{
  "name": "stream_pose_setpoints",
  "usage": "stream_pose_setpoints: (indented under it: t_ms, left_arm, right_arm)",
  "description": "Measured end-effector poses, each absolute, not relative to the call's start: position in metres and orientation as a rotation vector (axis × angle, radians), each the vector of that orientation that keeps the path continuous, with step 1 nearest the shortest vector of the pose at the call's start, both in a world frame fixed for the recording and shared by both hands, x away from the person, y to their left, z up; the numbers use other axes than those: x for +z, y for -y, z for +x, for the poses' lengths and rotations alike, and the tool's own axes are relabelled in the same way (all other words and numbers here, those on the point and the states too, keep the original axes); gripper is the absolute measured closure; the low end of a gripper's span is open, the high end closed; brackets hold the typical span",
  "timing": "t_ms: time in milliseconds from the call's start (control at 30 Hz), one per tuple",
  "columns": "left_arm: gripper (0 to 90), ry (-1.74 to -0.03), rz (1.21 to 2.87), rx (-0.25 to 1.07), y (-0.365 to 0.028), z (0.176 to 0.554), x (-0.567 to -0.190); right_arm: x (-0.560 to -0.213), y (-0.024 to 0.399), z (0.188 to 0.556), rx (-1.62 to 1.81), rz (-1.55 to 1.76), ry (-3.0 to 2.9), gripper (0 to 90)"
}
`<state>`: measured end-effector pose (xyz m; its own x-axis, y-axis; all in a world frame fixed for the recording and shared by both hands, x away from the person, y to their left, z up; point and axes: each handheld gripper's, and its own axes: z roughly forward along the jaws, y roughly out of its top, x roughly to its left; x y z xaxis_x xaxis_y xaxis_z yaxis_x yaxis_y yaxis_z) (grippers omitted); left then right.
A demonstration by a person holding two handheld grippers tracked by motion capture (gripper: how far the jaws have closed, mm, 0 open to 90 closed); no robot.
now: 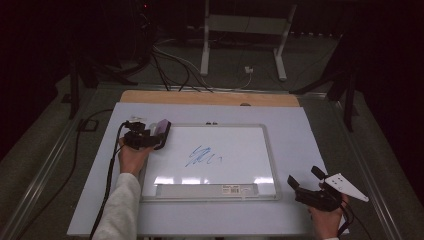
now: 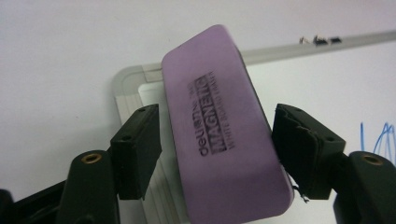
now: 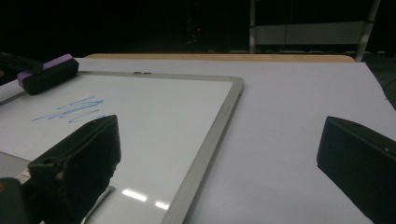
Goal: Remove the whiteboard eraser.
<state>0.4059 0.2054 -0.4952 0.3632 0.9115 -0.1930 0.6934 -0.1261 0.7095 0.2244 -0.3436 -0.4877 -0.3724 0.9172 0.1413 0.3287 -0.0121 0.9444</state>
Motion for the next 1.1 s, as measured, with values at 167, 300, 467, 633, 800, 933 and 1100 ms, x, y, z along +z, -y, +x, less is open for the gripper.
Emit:
stream_pose_setpoints:
  t_ms: [167, 300, 467, 633, 800, 933, 1100]
  left_arm:
    - [33.1, -1.413, 1.894, 0.37, -0.205, 0.407, -0.498]
    - [33.8, -1.414, 1.9, 0.366, -0.205, 0.407, -0.499]
    - [34.4, -1.415, 1.928, 0.349, -0.203, 0.408, -0.502]
    - [41.5, -1.405, 1.935, 0.348, -0.203, 0.408, -0.502]
    - [41.7, -1.403, 1.913, 0.376, -0.207, 0.407, -0.497]
    - [41.8, -1.391, 1.91, 0.397, -0.208, 0.405, -0.492]
    - [41.7, -1.374, 1.912, 0.411, -0.208, 0.403, -0.487]
  right_arm:
    - [-0.488, 0.343, 0.225, 1.396, 1.293, -1.727, 0.2]
    - [-0.488, 0.344, 0.225, 1.4, 1.301, -1.726, 0.2]
    - [-0.488, 0.344, 0.225, 1.4, 1.298, -1.728, 0.2]
    - [-0.488, 0.344, 0.225, 1.401, 1.299, -1.726, 0.2]
    - [-0.488, 0.343, 0.225, 1.401, 1.298, -1.728, 0.2]
    - [-0.488, 0.343, 0.225, 1.402, 1.297, -1.728, 0.2]
    - [-0.488, 0.343, 0.225, 1.403, 1.297, -1.729, 0.2]
